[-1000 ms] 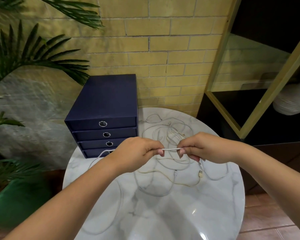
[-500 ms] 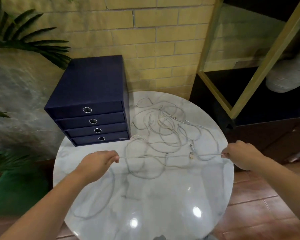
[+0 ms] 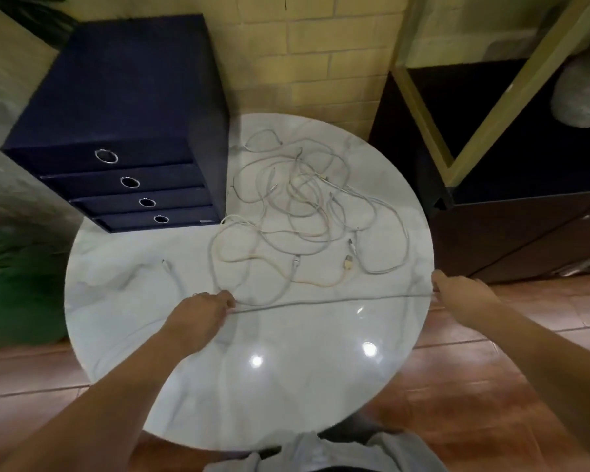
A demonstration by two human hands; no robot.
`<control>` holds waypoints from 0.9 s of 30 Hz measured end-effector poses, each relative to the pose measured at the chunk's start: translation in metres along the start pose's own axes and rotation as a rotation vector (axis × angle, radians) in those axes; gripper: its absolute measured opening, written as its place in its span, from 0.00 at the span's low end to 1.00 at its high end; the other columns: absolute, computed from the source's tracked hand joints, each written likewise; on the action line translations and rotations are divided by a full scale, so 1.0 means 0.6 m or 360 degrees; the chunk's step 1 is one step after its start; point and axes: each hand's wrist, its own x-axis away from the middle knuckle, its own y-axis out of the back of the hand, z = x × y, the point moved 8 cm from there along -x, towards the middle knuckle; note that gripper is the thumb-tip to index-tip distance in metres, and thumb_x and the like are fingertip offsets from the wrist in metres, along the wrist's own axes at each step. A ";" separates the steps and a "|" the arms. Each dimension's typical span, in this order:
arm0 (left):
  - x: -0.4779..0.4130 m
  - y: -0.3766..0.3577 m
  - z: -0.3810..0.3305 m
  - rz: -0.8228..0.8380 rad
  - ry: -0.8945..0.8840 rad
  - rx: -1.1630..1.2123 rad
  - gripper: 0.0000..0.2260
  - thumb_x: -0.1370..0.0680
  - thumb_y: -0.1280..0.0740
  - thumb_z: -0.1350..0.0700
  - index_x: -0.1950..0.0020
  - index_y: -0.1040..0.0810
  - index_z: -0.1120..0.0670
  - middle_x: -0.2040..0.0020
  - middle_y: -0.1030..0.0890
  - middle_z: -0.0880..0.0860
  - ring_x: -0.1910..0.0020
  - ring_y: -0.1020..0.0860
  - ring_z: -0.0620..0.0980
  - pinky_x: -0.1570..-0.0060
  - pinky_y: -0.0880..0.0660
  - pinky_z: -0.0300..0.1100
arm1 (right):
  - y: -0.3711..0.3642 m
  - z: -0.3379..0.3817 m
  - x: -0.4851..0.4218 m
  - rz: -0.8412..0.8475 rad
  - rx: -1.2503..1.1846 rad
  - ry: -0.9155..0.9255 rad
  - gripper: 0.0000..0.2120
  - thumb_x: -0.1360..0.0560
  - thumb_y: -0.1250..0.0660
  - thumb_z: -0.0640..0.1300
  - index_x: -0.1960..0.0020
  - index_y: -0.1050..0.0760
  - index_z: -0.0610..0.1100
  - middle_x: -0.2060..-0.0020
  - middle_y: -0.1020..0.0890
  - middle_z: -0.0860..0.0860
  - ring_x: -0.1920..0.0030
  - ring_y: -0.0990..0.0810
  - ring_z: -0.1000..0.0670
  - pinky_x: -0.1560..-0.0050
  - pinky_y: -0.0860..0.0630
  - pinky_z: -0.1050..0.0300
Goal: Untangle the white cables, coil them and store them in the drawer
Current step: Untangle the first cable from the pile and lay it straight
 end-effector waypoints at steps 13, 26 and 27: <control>-0.012 -0.024 -0.022 -0.0173 0.0182 0.0196 0.08 0.19 0.38 0.54 0.45 0.21 0.53 0.48 0.23 0.52 0.48 0.26 0.53 0.48 0.30 0.45 | -0.002 0.012 -0.023 -0.0346 -0.0240 0.0211 0.15 0.27 0.33 0.39 0.43 0.31 0.48 0.45 0.33 0.49 0.46 0.34 0.47 0.46 0.32 0.53; -0.018 -0.027 -0.025 -0.0178 0.0021 0.0327 0.08 0.19 0.38 0.56 0.44 0.21 0.54 0.48 0.22 0.53 0.46 0.25 0.54 0.46 0.29 0.46 | 0.048 0.386 -0.013 -0.0237 -0.0797 0.0974 0.11 0.24 0.34 0.43 0.43 0.26 0.40 0.48 0.26 0.45 0.48 0.27 0.47 0.53 0.35 0.60; -0.017 -0.027 -0.025 -0.0175 0.0001 0.0338 0.08 0.19 0.38 0.55 0.44 0.21 0.54 0.48 0.22 0.53 0.46 0.25 0.54 0.46 0.29 0.45 | 0.044 0.402 -0.016 -0.0203 -0.0778 0.0961 0.09 0.24 0.34 0.42 0.45 0.26 0.40 0.49 0.26 0.45 0.49 0.27 0.46 0.52 0.33 0.58</control>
